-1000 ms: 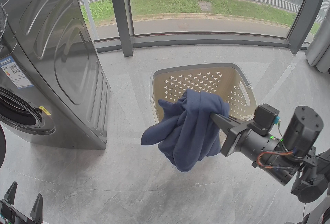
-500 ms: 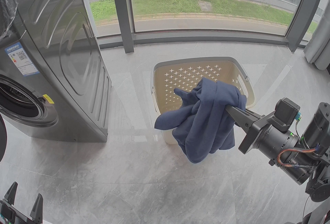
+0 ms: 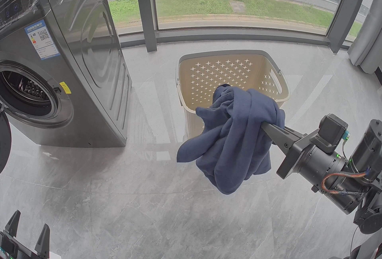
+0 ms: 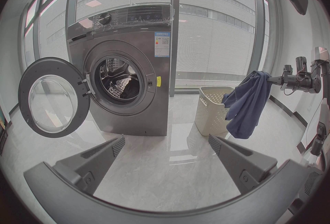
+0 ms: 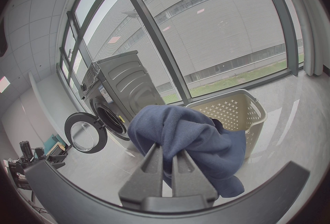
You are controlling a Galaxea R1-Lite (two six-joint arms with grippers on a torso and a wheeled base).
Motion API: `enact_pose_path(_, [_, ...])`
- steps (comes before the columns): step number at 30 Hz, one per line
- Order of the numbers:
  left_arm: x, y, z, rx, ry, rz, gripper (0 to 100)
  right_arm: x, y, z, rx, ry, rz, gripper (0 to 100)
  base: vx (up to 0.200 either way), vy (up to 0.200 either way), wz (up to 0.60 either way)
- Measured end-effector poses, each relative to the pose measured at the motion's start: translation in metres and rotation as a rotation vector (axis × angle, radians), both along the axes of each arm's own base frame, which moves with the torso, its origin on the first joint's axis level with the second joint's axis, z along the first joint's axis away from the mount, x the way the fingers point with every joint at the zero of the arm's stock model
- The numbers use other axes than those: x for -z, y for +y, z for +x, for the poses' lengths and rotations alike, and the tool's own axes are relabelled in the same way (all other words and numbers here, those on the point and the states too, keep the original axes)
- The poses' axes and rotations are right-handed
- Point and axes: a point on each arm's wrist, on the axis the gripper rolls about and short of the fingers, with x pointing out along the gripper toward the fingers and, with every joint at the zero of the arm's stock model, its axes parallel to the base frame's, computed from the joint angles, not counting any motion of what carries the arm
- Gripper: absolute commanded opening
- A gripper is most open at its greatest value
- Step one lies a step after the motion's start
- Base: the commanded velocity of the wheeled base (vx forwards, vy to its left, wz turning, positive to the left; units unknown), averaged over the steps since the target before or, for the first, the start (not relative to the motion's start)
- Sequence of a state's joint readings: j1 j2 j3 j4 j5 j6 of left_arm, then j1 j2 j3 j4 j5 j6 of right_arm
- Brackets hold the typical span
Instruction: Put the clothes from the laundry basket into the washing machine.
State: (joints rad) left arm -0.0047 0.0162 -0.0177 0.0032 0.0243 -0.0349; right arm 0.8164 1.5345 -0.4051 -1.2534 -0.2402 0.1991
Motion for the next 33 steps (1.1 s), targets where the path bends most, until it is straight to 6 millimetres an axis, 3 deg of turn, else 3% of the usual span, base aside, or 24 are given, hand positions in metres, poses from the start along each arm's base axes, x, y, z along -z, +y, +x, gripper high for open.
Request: enact_pose_path(33, [-0.0001,0.0000,0.0000,-0.001,-0.001,-0.008,100,-0.0002,-0.0008,0.0020,0.009,0.001,0.002,0,0.000,0.200,0.00])
